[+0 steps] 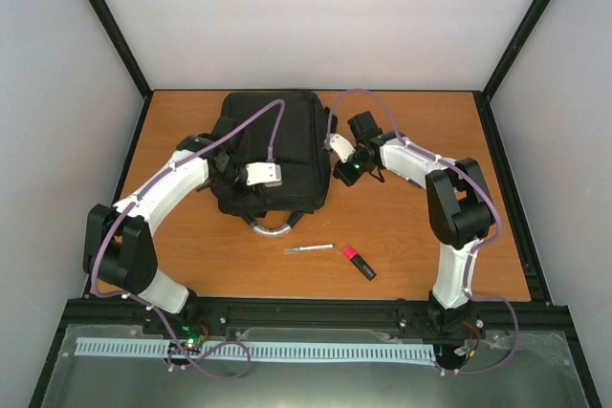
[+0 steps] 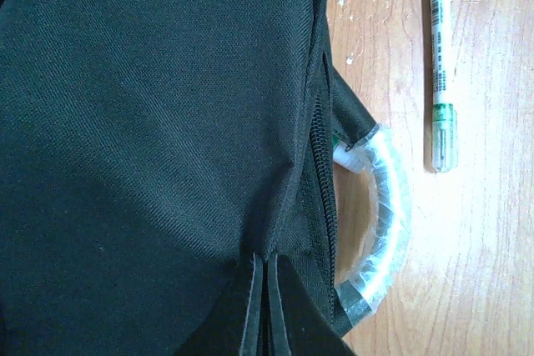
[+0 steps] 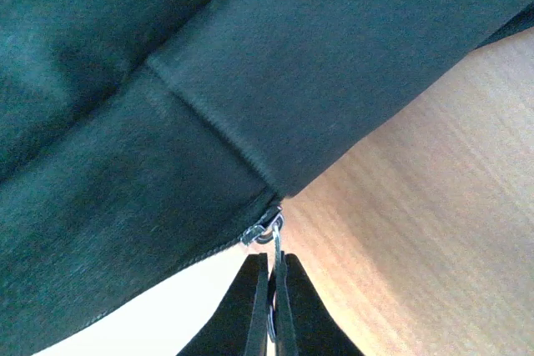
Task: Pack the student bag
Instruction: Zip the student bag at the center of the board.
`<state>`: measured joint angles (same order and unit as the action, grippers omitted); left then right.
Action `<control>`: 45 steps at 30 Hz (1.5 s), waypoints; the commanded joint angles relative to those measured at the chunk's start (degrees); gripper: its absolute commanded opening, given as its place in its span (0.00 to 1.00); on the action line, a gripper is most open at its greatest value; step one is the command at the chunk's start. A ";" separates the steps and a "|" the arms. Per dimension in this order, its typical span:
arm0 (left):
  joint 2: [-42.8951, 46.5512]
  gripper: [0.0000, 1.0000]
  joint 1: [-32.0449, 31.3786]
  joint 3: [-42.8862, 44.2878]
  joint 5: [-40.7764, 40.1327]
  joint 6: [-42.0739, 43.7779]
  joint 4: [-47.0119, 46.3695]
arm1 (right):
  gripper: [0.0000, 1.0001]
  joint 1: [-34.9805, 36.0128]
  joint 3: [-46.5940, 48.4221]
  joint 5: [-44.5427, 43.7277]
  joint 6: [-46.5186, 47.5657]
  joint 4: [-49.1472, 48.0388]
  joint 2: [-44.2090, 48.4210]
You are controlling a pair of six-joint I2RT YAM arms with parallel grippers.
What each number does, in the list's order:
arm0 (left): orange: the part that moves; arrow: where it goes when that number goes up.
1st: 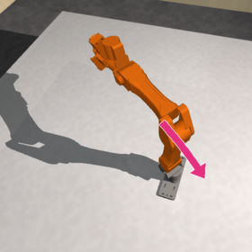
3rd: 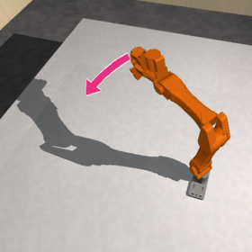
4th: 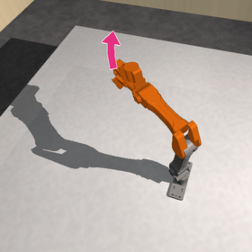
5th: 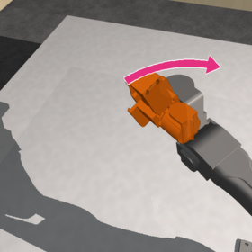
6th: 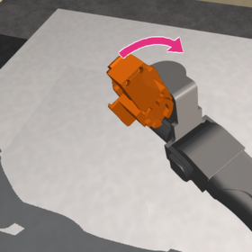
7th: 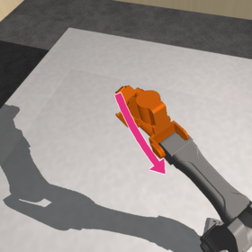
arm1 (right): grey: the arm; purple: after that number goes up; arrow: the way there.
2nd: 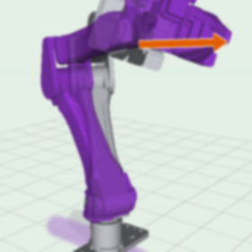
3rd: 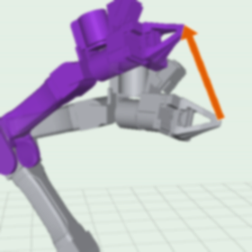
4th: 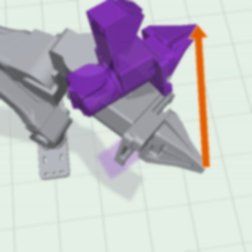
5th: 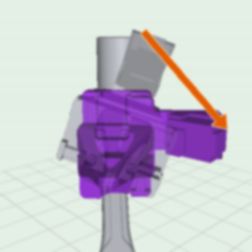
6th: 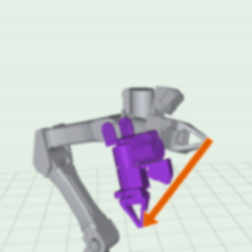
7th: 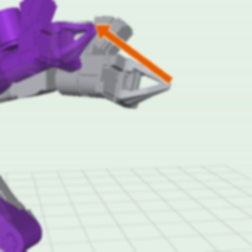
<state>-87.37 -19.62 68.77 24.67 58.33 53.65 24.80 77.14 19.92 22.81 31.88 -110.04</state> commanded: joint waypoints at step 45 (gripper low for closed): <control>0.95 1.00 5.32 26.44 1.71 -41.79 -0.94 | 1.00 -3.47 22.06 5.70 -7.55 -4.72 14.83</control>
<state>-90.54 -16.51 94.28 23.42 23.00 57.12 22.81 101.08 23.33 23.51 29.15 -92.51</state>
